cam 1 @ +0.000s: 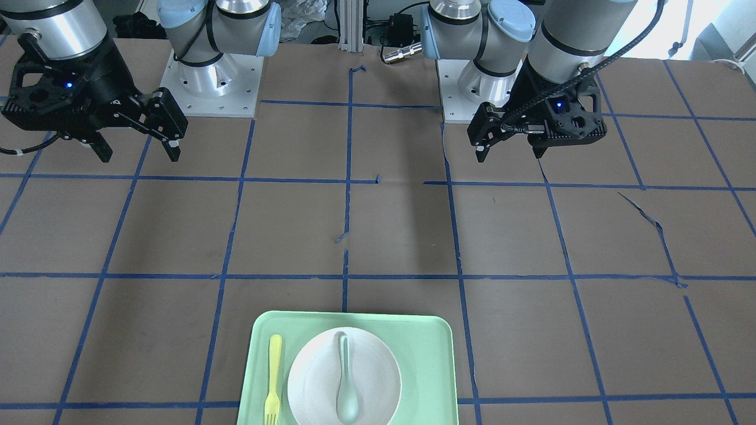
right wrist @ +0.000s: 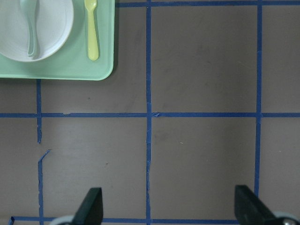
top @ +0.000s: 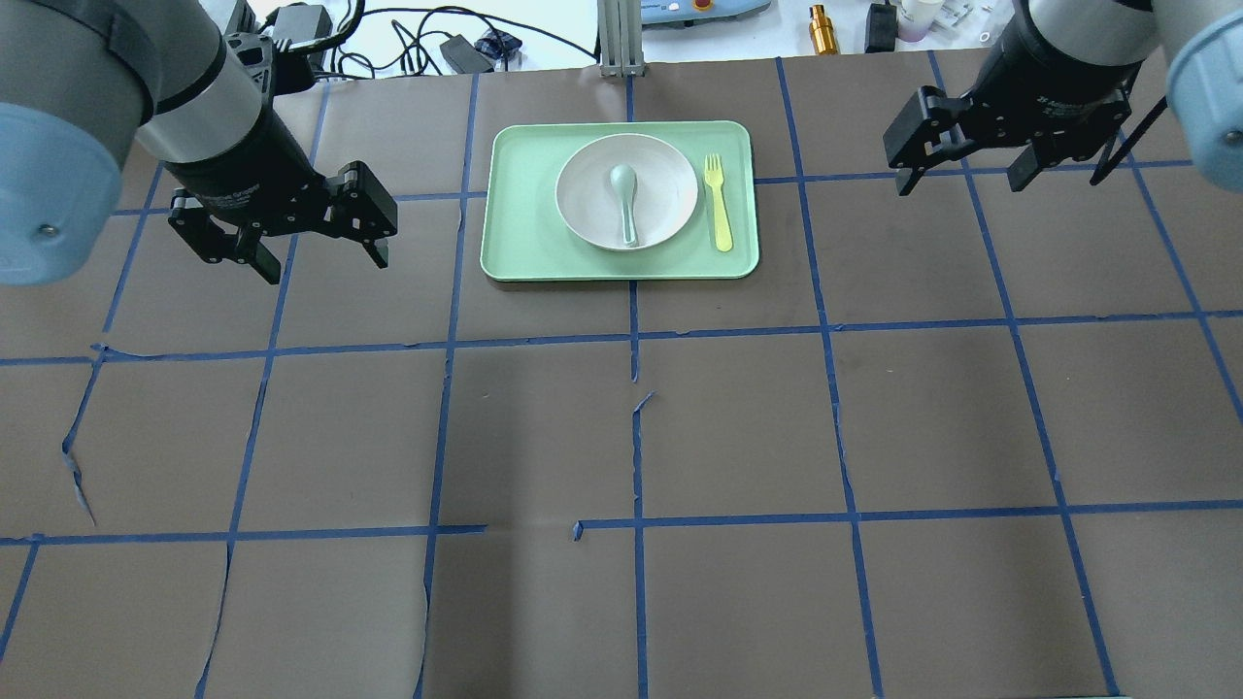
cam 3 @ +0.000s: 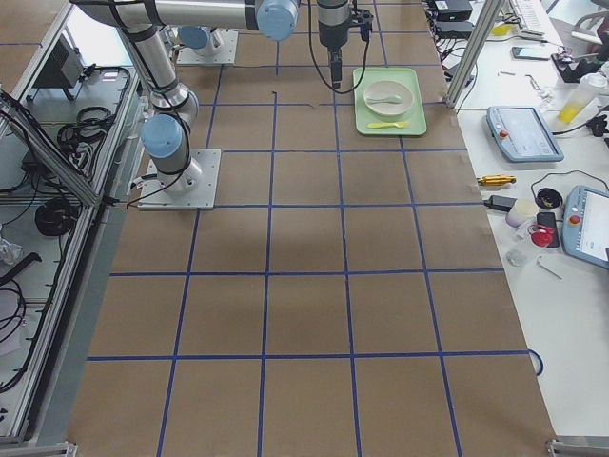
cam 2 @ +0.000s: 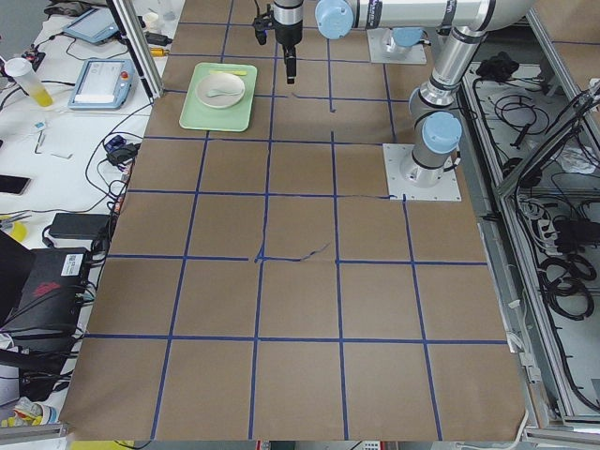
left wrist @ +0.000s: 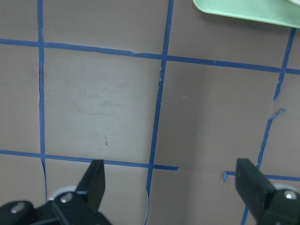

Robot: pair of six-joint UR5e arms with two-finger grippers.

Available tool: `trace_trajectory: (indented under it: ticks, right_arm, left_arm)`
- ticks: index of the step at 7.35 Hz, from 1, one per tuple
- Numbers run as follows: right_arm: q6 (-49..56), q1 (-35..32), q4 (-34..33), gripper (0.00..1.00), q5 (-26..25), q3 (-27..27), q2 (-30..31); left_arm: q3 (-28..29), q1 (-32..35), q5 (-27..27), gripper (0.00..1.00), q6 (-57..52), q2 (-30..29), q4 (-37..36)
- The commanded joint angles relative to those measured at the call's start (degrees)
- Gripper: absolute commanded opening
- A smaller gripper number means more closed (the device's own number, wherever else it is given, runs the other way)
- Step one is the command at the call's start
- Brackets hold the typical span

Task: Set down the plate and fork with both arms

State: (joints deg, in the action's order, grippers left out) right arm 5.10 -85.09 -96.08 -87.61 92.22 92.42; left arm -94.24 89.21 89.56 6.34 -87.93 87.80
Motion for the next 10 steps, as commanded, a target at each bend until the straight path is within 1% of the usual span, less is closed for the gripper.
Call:
trace_trajectory:
  ticks: [1,2,3,4,5,7,10]
  right_arm:
    - [-0.09,0.02,-0.60,1.00,0.07,0.07,-0.22]
    - [-1.04,-0.07,-0.60,1.00,-0.02,0.59,-0.14]
    - [-4.36,-0.33,-1.65,1.00,-2.19,1.73,0.21]
    - [-5.35,-0.42,-1.92,1.00,-3.34,2.35,0.30]
    - [-4.58,-0.68,-1.92,1.00,-3.27,2.35,0.31]
    - [-4.66,-3.31,-1.57,1.00,-3.18,2.18,-0.05]
    - [-4.57,-3.32,-1.31,1.00,-3.18,1.83,-0.13]
  left_arm:
    - [0.02,0.00,0.09,1.00,-0.01,0.04,0.00]
    - [0.02,0.00,0.00,1.00,-0.01,0.13,0.00]
    - [0.02,0.00,0.00,1.00,-0.01,0.13,0.00]
    - [0.02,0.00,0.00,1.00,-0.01,0.13,0.00]
    - [0.02,0.00,0.00,1.00,-0.01,0.04,0.00]
    - [0.02,0.00,0.00,1.00,-0.01,0.04,0.00]
    - [-0.07,0.00,0.00,1.00,-0.01,0.04,0.00]
